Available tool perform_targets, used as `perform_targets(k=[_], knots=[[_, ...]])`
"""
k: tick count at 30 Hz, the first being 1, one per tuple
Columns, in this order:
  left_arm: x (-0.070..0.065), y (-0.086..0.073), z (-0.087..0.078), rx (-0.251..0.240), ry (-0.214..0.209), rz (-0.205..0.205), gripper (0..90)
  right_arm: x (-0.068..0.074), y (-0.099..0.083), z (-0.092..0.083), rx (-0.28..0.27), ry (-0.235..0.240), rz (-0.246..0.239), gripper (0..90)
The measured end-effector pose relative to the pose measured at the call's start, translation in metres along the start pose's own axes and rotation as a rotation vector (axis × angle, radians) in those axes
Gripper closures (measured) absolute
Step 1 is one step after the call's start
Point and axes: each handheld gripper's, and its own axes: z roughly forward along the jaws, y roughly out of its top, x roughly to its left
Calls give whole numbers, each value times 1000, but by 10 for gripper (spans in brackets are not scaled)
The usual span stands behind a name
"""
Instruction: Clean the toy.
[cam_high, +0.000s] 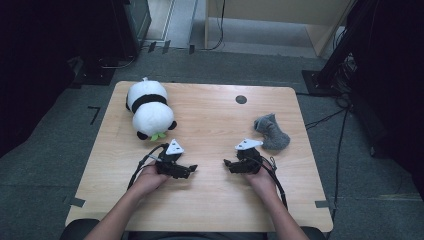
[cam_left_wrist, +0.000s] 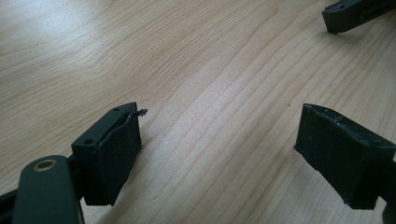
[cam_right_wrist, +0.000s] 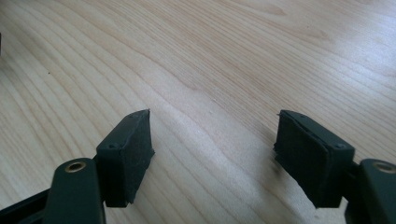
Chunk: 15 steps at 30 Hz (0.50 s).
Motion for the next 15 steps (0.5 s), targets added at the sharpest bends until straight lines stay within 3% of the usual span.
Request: perform_targets(k=[7, 10, 15], knots=[[0, 0, 0, -4, -1, -8, 138, 0, -2, 3, -28, -2, 1, 208], [-5, -1, 1, 18, 113, -4, 125, 1, -3, 6, -49, -6, 7, 168], [-10, -2, 1, 28, 143, -11, 104, 1, -3, 7, -48, -5, 4, 161]])
